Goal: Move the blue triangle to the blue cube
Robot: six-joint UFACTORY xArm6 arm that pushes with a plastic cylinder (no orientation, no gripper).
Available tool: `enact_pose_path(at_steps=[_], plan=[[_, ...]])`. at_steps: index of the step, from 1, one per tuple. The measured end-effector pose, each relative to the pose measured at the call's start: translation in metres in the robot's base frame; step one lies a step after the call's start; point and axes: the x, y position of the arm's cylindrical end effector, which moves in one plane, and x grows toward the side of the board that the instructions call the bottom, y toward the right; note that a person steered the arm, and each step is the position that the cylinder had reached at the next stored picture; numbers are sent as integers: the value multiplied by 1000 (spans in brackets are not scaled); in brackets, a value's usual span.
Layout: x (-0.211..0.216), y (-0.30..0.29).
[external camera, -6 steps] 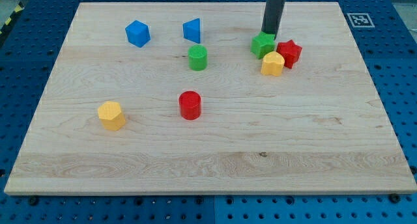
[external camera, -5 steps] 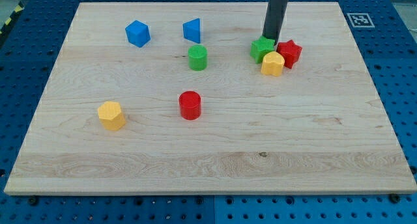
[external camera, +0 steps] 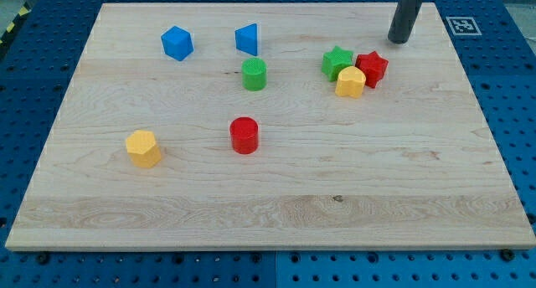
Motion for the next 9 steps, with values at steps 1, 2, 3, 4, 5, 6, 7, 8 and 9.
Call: enact_pose_path(at_steps=[1,2,3,4,5,6,7,8,9], plan=[[0,-7],[0,-10],[0,-18],[0,-30],[0,-30],[0,-35],[0,-35],[0,-40],[0,-66]])
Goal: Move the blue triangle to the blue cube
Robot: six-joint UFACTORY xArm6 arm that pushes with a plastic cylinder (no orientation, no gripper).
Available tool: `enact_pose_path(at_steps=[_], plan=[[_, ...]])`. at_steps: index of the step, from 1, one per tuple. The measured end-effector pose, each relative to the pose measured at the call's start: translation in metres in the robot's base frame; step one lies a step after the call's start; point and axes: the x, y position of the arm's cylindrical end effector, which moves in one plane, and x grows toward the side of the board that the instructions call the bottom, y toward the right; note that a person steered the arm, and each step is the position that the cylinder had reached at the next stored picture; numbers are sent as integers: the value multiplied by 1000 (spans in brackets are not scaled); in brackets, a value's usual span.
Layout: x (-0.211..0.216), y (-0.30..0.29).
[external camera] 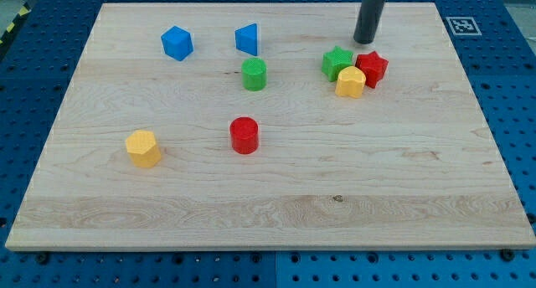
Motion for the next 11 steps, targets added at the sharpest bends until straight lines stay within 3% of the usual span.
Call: enact_pose_path(at_steps=[4,11], plan=[[-10,-121],[20,-207]])
